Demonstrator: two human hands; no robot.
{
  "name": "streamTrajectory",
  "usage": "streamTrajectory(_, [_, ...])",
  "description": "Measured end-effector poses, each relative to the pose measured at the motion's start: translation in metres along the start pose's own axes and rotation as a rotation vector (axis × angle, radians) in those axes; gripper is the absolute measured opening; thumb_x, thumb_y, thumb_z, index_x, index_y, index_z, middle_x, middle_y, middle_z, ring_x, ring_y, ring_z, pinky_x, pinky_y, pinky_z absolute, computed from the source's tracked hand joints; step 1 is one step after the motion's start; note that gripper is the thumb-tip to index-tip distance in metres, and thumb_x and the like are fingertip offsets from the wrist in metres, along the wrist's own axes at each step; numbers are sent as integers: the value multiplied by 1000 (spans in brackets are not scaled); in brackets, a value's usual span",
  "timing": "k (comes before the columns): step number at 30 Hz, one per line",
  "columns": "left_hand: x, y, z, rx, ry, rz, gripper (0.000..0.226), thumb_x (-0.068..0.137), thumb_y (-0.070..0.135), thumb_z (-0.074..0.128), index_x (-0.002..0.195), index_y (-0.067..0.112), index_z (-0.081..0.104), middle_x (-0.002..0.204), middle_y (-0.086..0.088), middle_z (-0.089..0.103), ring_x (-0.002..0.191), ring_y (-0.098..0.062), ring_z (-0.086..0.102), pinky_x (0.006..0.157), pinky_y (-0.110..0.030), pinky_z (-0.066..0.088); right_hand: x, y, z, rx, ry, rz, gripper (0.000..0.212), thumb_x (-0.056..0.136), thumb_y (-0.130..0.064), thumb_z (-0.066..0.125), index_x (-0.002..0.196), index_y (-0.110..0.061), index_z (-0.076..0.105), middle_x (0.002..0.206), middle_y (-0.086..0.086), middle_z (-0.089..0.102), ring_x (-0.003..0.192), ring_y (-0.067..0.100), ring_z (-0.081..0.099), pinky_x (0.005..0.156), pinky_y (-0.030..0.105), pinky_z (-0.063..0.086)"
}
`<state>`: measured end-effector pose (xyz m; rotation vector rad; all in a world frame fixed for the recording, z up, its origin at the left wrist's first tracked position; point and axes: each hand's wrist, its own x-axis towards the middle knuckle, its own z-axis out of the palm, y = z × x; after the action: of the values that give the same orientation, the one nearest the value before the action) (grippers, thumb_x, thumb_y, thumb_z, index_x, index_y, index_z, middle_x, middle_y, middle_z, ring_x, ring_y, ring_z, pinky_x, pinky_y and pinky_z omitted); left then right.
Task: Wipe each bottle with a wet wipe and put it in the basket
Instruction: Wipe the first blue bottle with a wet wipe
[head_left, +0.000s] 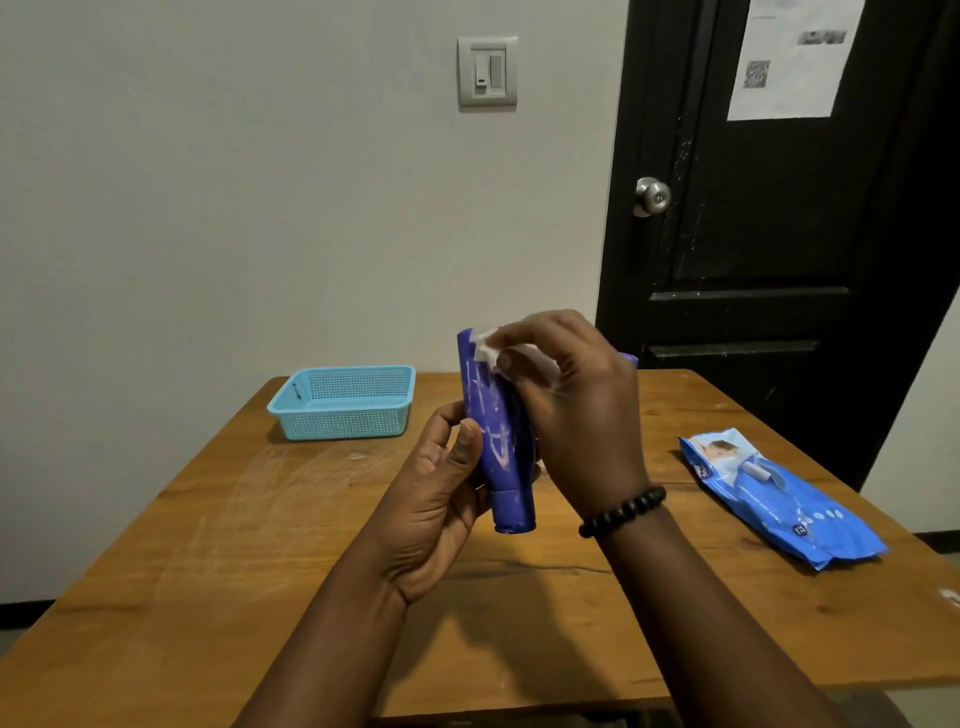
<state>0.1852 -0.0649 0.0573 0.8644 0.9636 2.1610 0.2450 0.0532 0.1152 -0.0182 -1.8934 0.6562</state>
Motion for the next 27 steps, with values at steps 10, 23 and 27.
streamTrajectory(10, [2, -8, -13, -85, 115, -10, 90, 68, 38, 88, 140, 3, 45, 132, -29, 59, 117, -37, 63, 93, -42, 56, -96, 5, -3, -64, -22, 94, 25, 82, -22, 66, 106, -27, 68, 109, -16, 63, 107, 2, 51, 80, 14, 47])
streamTrajectory(23, [-5, -7, -6, 20, -23, -14, 66, 77, 30, 77, 135, 15, 46, 121, -14, 70, 110, -28, 68, 93, -39, 56, -12, 13, -1, -135, 85, 67, 17, 86, -19, 63, 102, -18, 67, 99, -10, 62, 95, 0, 47, 79, 3, 34])
streamTrajectory(27, [0, -6, -3, -42, 21, 38, 72, 77, 31, 79, 136, 9, 45, 124, -14, 68, 111, -25, 68, 90, -37, 57, -33, 11, -2, -73, 33, 70, 20, 85, -20, 64, 105, -19, 66, 103, -11, 61, 100, 3, 52, 84, 10, 41])
